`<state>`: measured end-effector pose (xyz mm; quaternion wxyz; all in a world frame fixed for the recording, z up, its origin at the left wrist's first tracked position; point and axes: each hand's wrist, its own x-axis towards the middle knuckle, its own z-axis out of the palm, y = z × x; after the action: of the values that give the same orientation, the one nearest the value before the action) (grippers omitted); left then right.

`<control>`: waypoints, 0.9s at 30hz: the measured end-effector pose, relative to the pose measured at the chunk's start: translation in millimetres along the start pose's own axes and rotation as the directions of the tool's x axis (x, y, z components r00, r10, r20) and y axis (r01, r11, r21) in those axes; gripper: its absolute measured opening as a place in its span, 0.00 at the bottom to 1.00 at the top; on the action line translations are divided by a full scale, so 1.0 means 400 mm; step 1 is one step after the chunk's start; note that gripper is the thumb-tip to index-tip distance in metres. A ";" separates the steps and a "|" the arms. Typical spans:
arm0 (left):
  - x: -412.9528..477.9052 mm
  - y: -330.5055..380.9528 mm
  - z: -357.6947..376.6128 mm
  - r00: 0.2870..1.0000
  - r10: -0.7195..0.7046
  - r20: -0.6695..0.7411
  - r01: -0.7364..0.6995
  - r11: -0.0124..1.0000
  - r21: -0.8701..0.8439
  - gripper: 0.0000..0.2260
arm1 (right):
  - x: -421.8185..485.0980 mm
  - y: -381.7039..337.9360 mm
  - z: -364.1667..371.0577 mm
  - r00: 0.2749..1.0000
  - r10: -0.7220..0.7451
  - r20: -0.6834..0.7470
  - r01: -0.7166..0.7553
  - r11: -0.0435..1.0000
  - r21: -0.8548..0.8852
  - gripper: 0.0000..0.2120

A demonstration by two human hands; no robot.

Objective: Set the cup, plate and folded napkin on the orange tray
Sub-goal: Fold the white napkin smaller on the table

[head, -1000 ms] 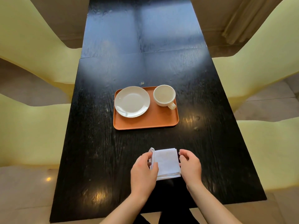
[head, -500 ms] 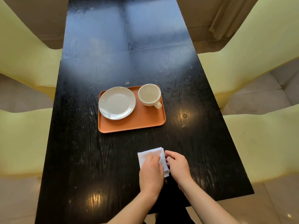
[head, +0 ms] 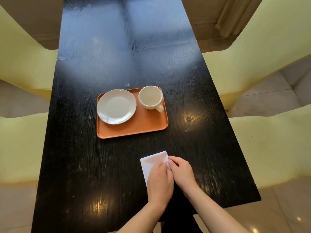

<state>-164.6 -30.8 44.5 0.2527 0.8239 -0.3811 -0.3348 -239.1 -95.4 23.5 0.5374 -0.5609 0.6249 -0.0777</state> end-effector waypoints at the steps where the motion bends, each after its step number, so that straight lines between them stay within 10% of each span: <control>1: -0.007 -0.004 -0.002 1.000 -0.002 0.023 0.003 0.999 -0.034 0.10 | 0.003 -0.004 0.001 0.999 -0.039 -0.012 0.039 0.997 -0.063 0.11; 9: -0.045 -0.084 -0.034 0.997 0.070 0.029 -0.071 0.995 0.063 0.16 | 0.012 -0.013 0.020 0.963 -0.265 -0.045 0.216 0.861 -0.460 0.07; 12: -0.023 -0.118 -0.048 0.986 0.164 -0.014 -0.157 0.962 0.224 0.20 | 0.012 -0.007 0.023 0.962 -0.272 -0.022 0.229 0.848 -0.478 0.06; 16: 0.011 -0.171 -0.065 0.925 0.263 0.275 -0.375 0.756 0.537 0.30 | 0.018 -0.007 0.020 0.967 -0.254 -0.031 0.213 0.865 -0.455 0.09; 27: 0.039 -0.227 -0.042 0.890 0.224 0.397 -0.438 0.662 0.608 0.32 | -0.002 0.022 0.020 0.981 -0.194 -0.008 0.162 0.840 -0.517 0.09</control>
<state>-102.8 12.2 -11.3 -0.0693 0.7155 -0.6543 -0.2346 -238.5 -87.5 14.5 0.3395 -0.7369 0.5841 0.0253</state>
